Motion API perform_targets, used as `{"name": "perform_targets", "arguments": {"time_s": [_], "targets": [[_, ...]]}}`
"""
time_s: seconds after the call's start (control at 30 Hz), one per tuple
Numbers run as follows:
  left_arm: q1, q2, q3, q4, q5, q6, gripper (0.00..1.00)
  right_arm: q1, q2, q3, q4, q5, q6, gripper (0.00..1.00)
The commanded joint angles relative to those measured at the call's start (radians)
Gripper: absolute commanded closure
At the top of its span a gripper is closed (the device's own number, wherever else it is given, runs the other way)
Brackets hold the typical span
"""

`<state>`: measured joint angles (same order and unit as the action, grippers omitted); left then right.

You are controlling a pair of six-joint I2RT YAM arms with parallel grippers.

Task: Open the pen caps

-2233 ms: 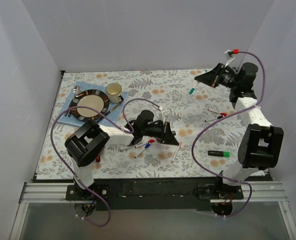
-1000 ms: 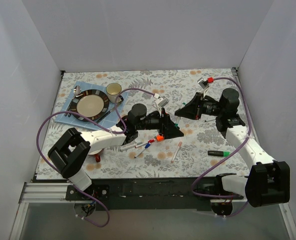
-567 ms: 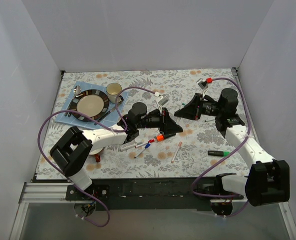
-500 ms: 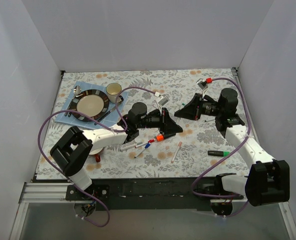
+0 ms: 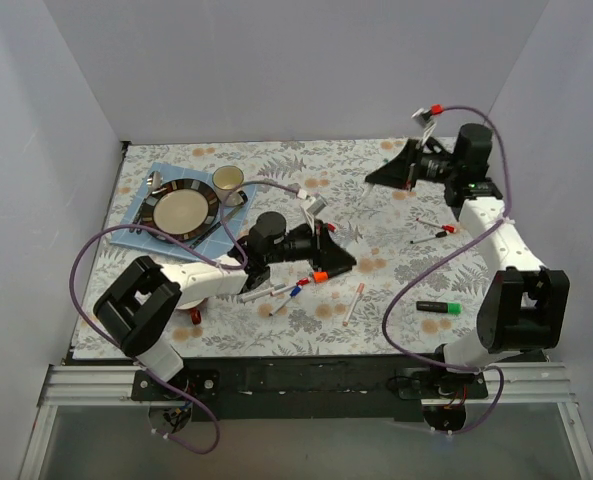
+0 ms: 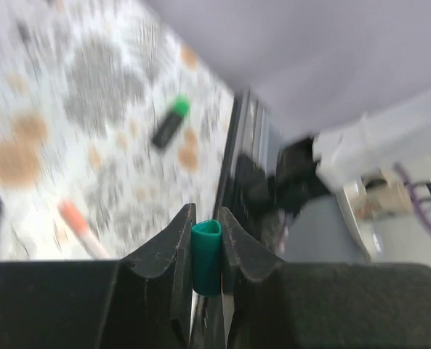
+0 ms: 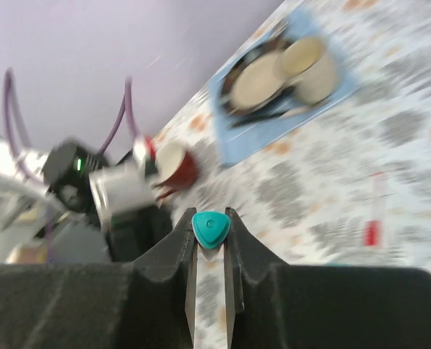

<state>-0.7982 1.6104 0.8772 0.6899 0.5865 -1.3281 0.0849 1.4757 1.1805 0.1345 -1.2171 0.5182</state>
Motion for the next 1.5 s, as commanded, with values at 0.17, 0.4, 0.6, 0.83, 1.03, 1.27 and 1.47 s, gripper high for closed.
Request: {"name": "perform_targets", "arguments": {"time_s": [0.17, 0.4, 0.6, 0.83, 1.03, 1.27, 1.47], "targets": [[-0.033, -0.009, -0.116, -0.216, 0.182, 0.043, 1.00, -0.172, 0.049, 0.169, 0.252, 0.151, 0.069, 0.99], [0.100, -0.063, -0.046, -0.285, 0.121, 0.023, 1.00, -0.172, 0.104, 0.208, -0.207, 0.416, -0.346, 0.99], [0.290, -0.031, 0.052, -0.433, 0.101, -0.008, 1.00, -0.175, 0.294, 0.347, -0.479, 0.658, -0.431, 0.99], [0.370, 0.046, 0.161, -0.561, 0.056, 0.027, 1.00, -0.191, 0.592, 0.536, -0.572, 0.692, -0.351, 0.99], [0.393, 0.161, 0.351, -0.711, -0.026, 0.076, 1.00, -0.201, 0.758, 0.715, -0.631, 0.804, -0.397, 0.92], [0.401, 0.377, 0.627, -0.921, -0.178, 0.156, 1.00, -0.205, 0.831, 0.791, -0.648, 0.857, -0.414, 0.61], [0.402, 0.531, 0.799, -1.019, -0.247, 0.208, 1.00, -0.218, 0.833, 0.797, -0.651, 0.884, -0.429, 0.44]]}}
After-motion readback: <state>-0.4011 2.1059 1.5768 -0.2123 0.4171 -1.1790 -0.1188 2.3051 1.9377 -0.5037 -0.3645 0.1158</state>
